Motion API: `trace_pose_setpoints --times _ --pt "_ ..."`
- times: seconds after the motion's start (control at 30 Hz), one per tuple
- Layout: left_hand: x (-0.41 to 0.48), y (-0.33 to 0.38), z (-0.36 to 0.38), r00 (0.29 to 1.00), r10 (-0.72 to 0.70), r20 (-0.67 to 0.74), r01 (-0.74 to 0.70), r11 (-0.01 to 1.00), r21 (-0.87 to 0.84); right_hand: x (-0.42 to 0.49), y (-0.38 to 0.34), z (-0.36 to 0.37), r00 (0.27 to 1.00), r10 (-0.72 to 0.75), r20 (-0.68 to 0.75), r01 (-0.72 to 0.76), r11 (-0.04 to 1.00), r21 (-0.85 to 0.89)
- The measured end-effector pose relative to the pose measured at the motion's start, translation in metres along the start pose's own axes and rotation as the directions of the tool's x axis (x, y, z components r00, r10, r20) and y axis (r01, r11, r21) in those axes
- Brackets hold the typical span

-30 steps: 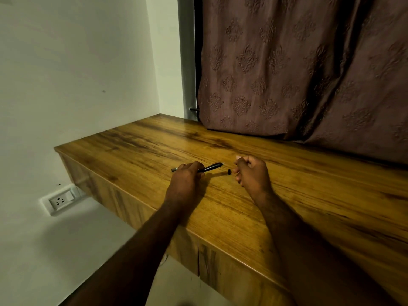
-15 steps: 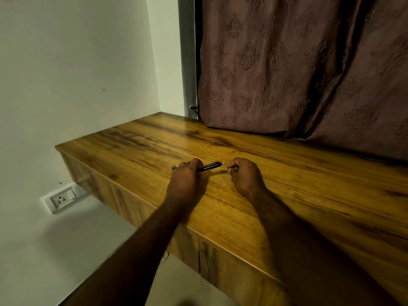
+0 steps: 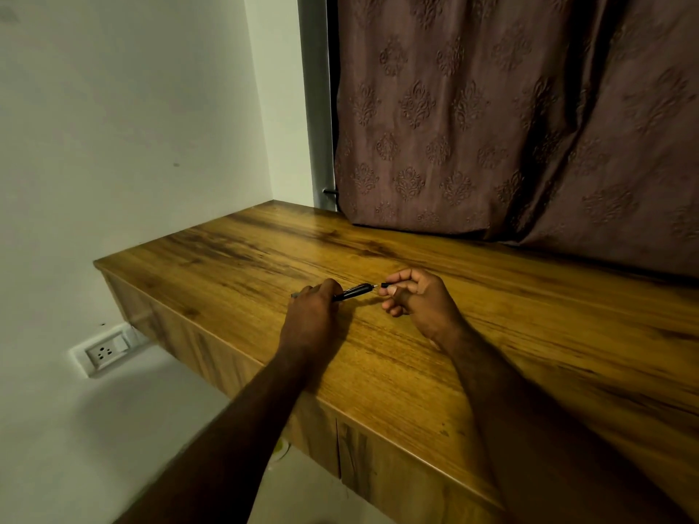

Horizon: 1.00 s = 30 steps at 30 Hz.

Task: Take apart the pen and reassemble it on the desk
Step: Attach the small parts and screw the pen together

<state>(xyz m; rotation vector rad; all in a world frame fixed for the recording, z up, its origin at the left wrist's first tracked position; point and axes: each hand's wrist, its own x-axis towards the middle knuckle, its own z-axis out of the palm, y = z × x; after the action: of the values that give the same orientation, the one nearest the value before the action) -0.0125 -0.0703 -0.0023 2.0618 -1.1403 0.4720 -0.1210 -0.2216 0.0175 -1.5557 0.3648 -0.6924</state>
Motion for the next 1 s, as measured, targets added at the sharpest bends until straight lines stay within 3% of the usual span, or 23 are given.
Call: trace_pose_setpoints --times 1.0 --pt "0.0004 0.0015 -0.0023 1.000 -0.012 0.012 0.012 1.000 0.001 0.0033 0.0068 0.0000 1.000 -0.027 -0.014 0.026 0.994 -0.107"
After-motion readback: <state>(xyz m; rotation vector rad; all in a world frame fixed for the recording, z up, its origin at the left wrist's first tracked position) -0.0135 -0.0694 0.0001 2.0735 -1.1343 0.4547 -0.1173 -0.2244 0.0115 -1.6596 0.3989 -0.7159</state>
